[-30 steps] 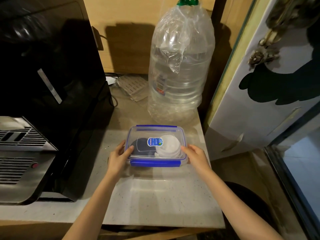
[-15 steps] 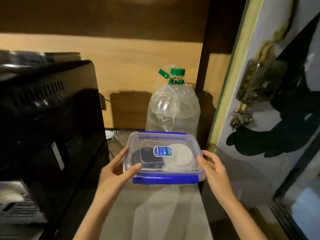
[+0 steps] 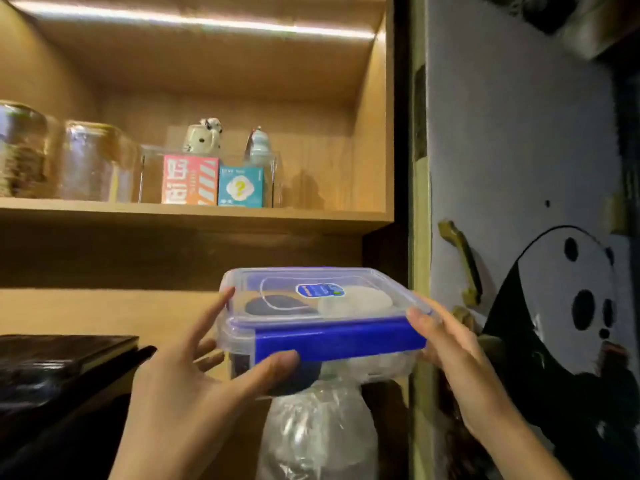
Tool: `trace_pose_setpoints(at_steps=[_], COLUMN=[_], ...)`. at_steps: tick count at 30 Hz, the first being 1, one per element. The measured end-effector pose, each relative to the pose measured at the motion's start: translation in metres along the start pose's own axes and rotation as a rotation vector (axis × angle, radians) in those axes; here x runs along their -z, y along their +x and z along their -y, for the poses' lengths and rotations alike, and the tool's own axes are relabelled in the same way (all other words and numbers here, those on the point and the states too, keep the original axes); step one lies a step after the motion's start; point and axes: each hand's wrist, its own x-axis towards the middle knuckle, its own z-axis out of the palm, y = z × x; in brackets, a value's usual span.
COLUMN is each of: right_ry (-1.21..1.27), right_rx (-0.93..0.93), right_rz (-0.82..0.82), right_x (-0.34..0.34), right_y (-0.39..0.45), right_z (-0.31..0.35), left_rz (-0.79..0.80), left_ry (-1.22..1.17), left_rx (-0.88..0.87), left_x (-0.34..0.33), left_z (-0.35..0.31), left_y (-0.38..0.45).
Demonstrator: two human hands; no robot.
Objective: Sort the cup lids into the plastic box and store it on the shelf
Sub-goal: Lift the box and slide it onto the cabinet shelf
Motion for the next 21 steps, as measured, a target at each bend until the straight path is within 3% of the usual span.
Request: trace_pose_setpoints(at_steps=[5,7,16,21], right_ry=[0.013,0.046,0.131,0.018], right_rx=[0.17,0.194,0.149,0.123], right_rz=[-0.124,-0.139,-0.168,-0.173], right_x=[-0.01,-0.015,-0.027,-0.034], right_y=[0.051,0.075,0.184,0.232], right_z=[0.046,0.062,0.088,0.079], left_rz=[-0.128,-0.151,0.016,-0.107], left_ry=[0.24,0.223,0.268,0.368], left_rx=[-0.256,-0.311,-0.386,-0.45], left_x=[-0.008,-0.014,-0.039,-0.053], left_z=[-0.041,-0.052,-0.071,-0.056], left_y=[0.05,0.072,0.151,0.184])
